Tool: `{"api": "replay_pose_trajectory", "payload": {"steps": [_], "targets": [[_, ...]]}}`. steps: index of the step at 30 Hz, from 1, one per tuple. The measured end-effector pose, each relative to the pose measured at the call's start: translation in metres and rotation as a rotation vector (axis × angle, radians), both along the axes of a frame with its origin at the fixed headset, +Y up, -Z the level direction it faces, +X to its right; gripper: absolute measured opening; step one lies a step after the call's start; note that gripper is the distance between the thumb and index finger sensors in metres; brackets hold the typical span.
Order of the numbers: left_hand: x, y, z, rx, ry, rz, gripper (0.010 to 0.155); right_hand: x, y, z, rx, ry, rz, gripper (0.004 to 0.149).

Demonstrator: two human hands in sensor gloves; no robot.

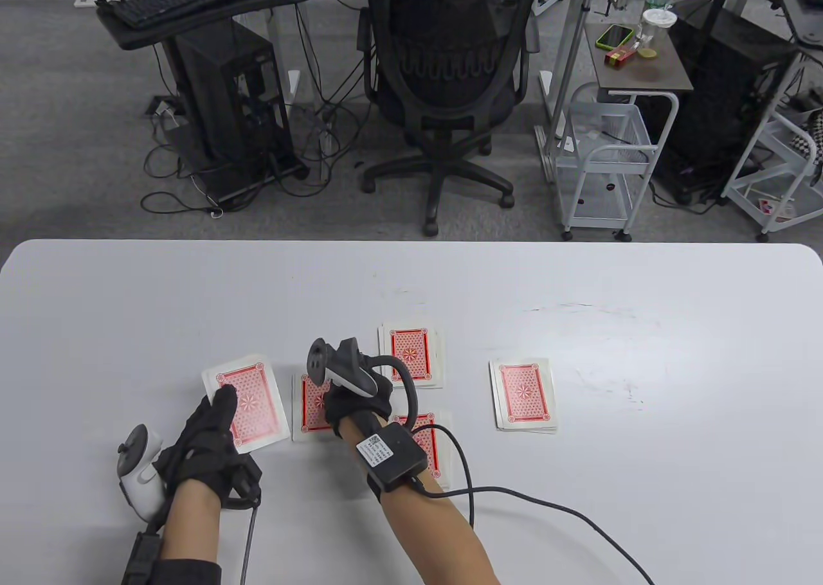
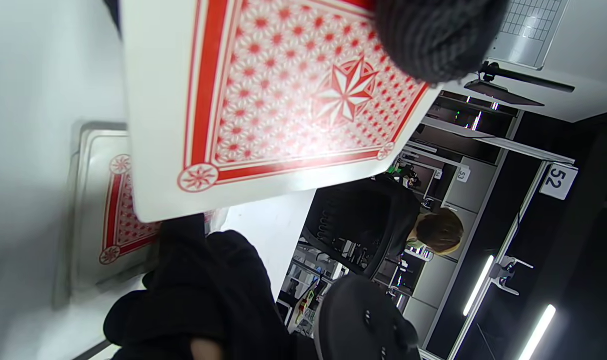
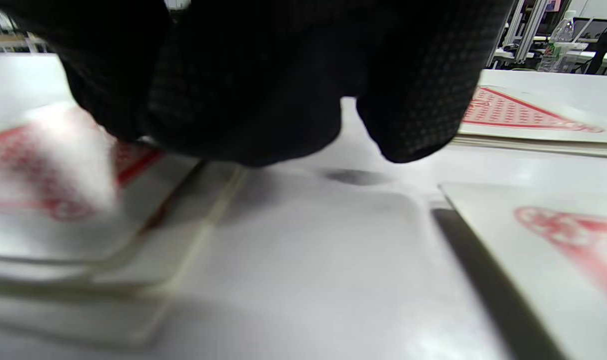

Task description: Four-player card dealing with fan arrangement

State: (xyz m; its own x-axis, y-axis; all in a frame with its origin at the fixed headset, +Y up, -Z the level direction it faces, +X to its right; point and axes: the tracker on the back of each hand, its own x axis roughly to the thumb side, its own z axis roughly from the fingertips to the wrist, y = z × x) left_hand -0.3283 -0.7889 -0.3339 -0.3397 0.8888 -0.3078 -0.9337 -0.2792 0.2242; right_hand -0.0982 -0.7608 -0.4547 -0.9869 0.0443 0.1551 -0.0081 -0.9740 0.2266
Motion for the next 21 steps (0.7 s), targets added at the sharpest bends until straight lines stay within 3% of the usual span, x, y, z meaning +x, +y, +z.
{"api": "replay_pose_trajectory", "payload": {"steps": [3, 9, 13, 16, 21], "targets": [[0.002, 0.001, 0.000, 0.022, -0.004, 0.022, 0.046, 0.009, 0.018, 0.003, -0.025, 0.010, -0.175, 0.065], [0.014, 0.003, 0.001, 0.049, -0.033, 0.060, 0.046, 0.024, 0.054, 0.021, -0.114, 0.151, -0.750, 0.063], [0.027, 0.007, 0.002, 0.074, -0.085, 0.072, 0.046, 0.026, 0.053, 0.037, -0.146, 0.209, -0.876, 0.071], [0.036, 0.009, 0.004, 0.095, -0.105, 0.076, 0.045, 0.032, 0.049, 0.045, -0.072, 0.180, -0.927, 0.060], [0.044, 0.009, 0.005, 0.098, -0.142, 0.060, 0.045, 0.049, 0.045, 0.050, -0.030, 0.136, -0.983, 0.055]]}}
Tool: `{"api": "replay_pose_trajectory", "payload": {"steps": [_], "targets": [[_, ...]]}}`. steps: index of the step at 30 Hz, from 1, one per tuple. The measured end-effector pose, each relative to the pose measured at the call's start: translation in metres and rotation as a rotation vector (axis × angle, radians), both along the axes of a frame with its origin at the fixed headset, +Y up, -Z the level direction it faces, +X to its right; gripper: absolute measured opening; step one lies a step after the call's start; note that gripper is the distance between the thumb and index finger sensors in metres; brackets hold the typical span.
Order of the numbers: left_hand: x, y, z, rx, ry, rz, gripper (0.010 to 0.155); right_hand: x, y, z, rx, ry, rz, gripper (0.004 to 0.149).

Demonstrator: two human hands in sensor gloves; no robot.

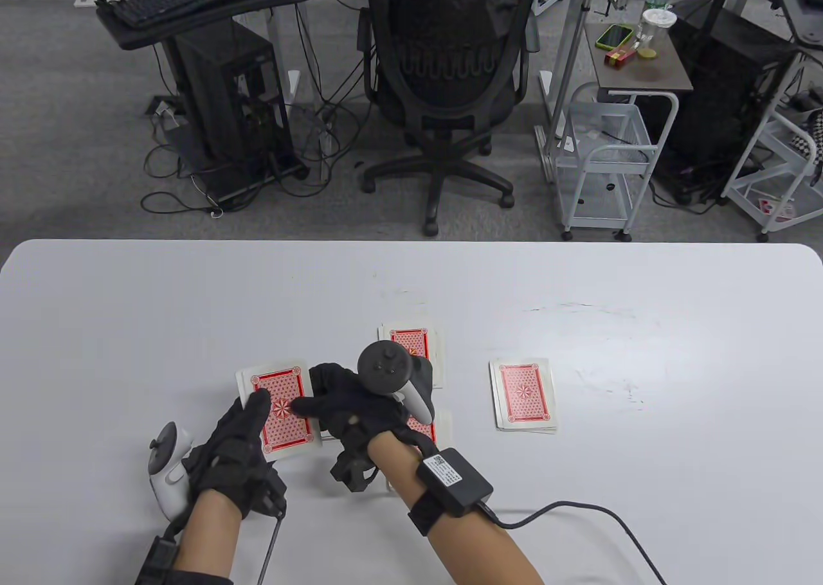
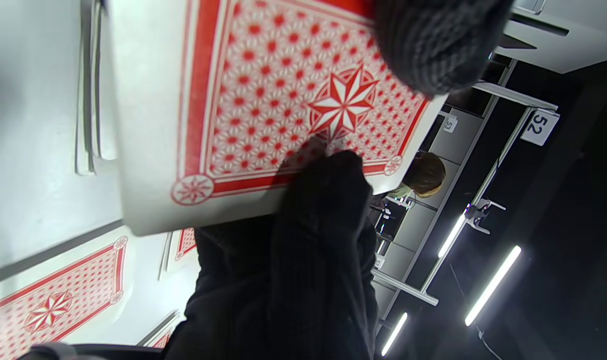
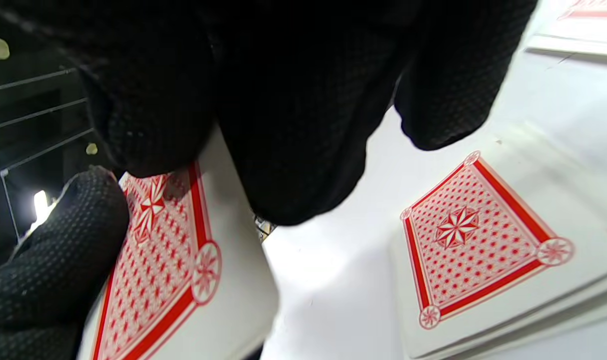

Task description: Four-player card dealing with fan arrangement

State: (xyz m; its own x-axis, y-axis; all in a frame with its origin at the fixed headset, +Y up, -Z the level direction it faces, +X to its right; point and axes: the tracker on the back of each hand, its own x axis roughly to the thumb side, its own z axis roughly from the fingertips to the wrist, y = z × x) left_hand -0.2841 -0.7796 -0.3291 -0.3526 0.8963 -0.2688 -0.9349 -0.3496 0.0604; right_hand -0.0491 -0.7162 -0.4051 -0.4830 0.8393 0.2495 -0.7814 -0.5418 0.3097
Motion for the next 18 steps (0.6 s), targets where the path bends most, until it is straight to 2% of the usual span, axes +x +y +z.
{"api": "replay_pose_trajectory", "payload": {"steps": [6, 10, 14, 18], "targets": [[0.006, -0.002, -0.002, 0.007, -0.049, 0.028, 0.046, 0.022, -0.006, -0.005, -0.102, 0.038, -0.084, 0.057], [0.002, -0.004, -0.002, -0.010, -0.031, 0.023, 0.045, 0.043, -0.001, -0.016, -0.091, -0.005, -0.043, 0.060], [-0.006, -0.007, -0.003, -0.024, 0.000, 0.016, 0.046, 0.071, 0.010, -0.044, -0.097, -0.090, 0.024, 0.063], [-0.009, -0.008, -0.004, -0.032, 0.012, 0.013, 0.045, 0.091, 0.014, -0.078, -0.109, -0.214, 0.198, 0.066]]}}
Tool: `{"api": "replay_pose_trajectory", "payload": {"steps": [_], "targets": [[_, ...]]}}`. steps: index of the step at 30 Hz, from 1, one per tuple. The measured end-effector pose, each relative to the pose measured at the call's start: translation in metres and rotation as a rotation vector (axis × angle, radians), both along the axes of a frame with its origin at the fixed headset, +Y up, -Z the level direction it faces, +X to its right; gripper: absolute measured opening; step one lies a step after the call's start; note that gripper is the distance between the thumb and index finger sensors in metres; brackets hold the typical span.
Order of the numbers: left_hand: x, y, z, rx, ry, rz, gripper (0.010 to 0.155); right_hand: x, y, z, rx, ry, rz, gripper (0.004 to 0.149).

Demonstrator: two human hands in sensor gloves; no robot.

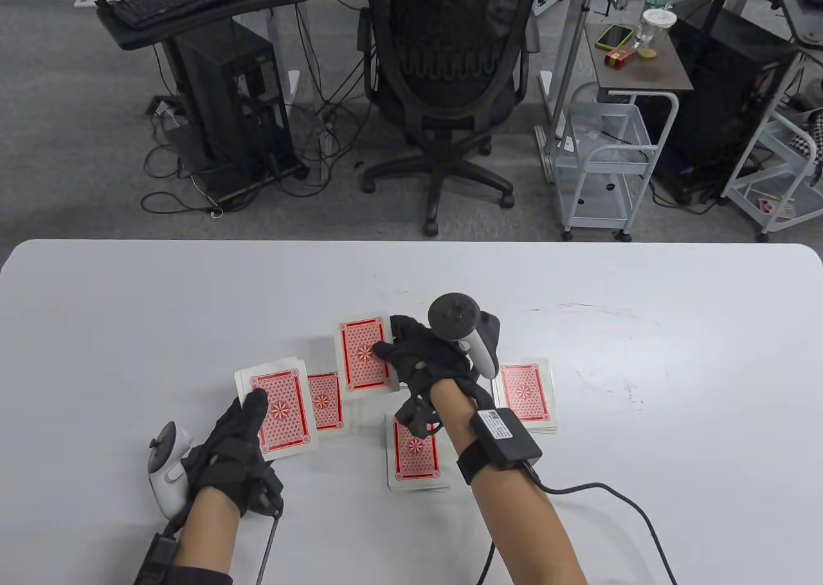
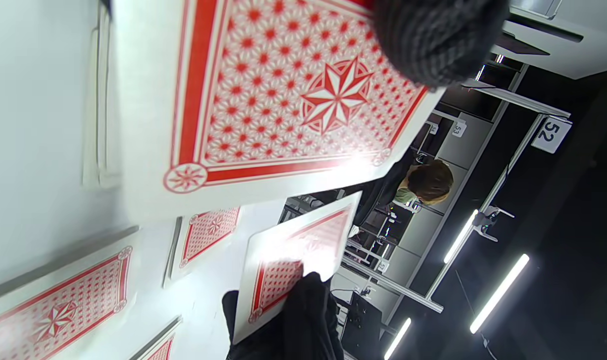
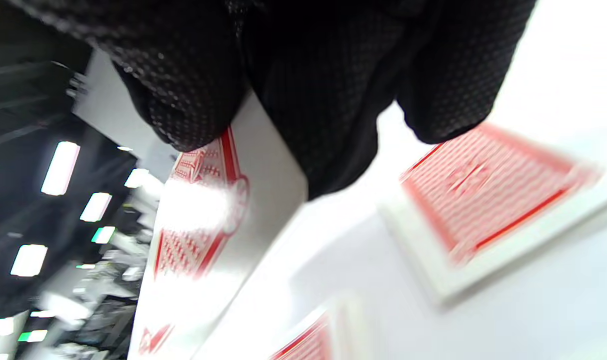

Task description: Four-player card dealing with fan arrangement

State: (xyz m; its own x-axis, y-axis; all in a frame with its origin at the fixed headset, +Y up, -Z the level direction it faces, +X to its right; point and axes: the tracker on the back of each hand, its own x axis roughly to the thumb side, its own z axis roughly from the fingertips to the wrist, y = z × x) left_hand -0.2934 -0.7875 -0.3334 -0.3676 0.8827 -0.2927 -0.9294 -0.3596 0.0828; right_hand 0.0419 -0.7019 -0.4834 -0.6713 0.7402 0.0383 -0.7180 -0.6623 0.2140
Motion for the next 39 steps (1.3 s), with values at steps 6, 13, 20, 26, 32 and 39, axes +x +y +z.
{"api": "replay_pose_trajectory", "payload": {"steps": [6, 13, 20, 26, 32, 39], "targets": [[-0.005, 0.000, -0.002, -0.003, 0.012, -0.002, 0.045, 0.008, -0.027, -0.040, -0.086, -0.149, 0.311, 0.068], [-0.008, 0.000, -0.002, -0.010, 0.019, -0.008, 0.045, -0.005, -0.055, -0.049, -0.046, -0.193, 0.824, 0.075], [-0.007, 0.000, -0.002, -0.006, 0.018, -0.010, 0.045, -0.011, -0.023, -0.026, 0.020, -0.131, 0.632, 0.073], [-0.001, 0.002, 0.000, 0.007, 0.021, -0.022, 0.045, -0.050, 0.002, 0.023, 0.023, 0.146, 0.151, 0.063], [0.008, 0.003, 0.001, 0.018, -0.007, -0.025, 0.045, -0.083, -0.008, 0.067, -0.064, 0.338, -0.134, 0.070], [0.016, 0.007, 0.003, 0.037, -0.040, -0.047, 0.045, -0.087, -0.023, 0.083, 0.013, 0.249, -0.193, 0.055]]}}
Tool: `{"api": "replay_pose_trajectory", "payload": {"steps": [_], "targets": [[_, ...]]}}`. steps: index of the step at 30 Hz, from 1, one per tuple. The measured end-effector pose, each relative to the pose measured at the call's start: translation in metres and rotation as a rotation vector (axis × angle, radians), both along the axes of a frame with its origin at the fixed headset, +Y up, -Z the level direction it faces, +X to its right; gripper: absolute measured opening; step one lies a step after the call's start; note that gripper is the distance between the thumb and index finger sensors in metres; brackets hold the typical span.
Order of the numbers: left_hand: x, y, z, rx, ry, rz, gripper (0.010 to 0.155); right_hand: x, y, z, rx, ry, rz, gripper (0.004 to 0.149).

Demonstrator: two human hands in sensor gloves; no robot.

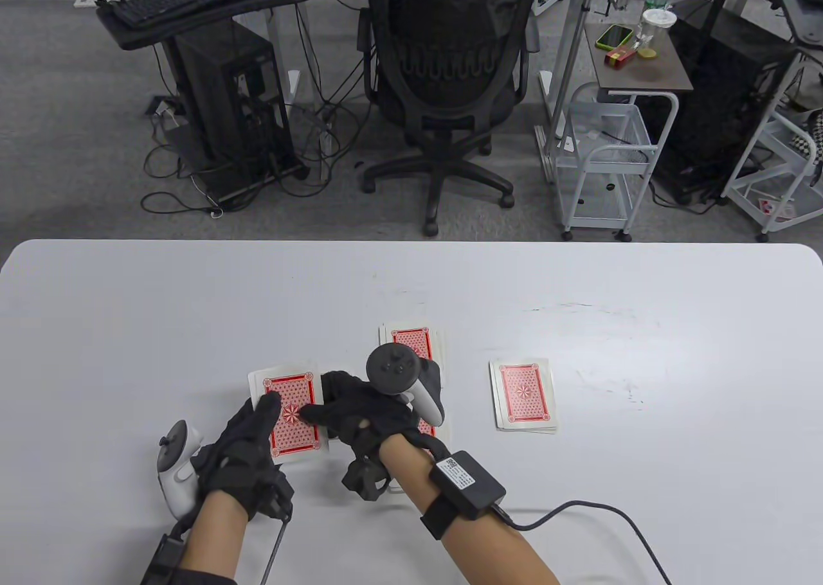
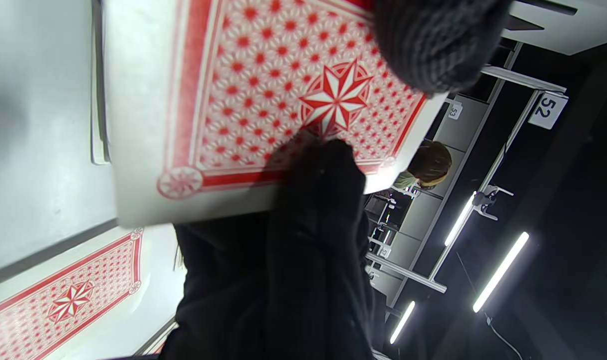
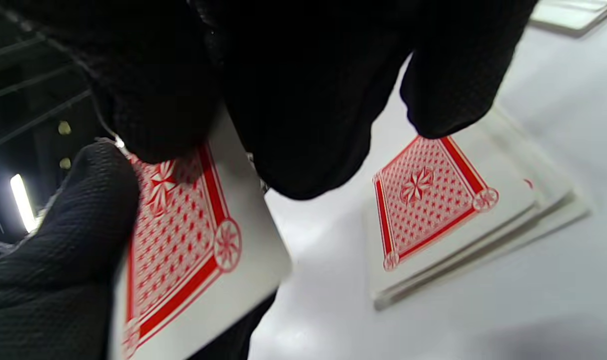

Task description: Four-player card dealing with fan arrangement

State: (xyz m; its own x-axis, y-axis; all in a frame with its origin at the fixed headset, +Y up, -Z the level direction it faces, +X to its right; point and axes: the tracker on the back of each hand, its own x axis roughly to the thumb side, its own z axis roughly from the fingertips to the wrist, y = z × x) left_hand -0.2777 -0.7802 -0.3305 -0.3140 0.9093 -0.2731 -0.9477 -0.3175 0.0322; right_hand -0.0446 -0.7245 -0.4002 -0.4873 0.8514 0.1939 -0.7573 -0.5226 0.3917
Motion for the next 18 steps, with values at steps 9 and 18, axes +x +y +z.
{"api": "replay_pose_trajectory", "payload": {"steps": [9, 18], "targets": [[0.003, 0.002, -0.001, 0.012, -0.035, 0.056, 0.046, 0.020, -0.003, -0.008, -0.064, -0.018, -0.119, 0.057], [0.000, 0.002, 0.000, 0.004, -0.017, 0.054, 0.046, 0.093, 0.007, -0.024, -0.115, -0.085, -0.096, 0.062]]}}
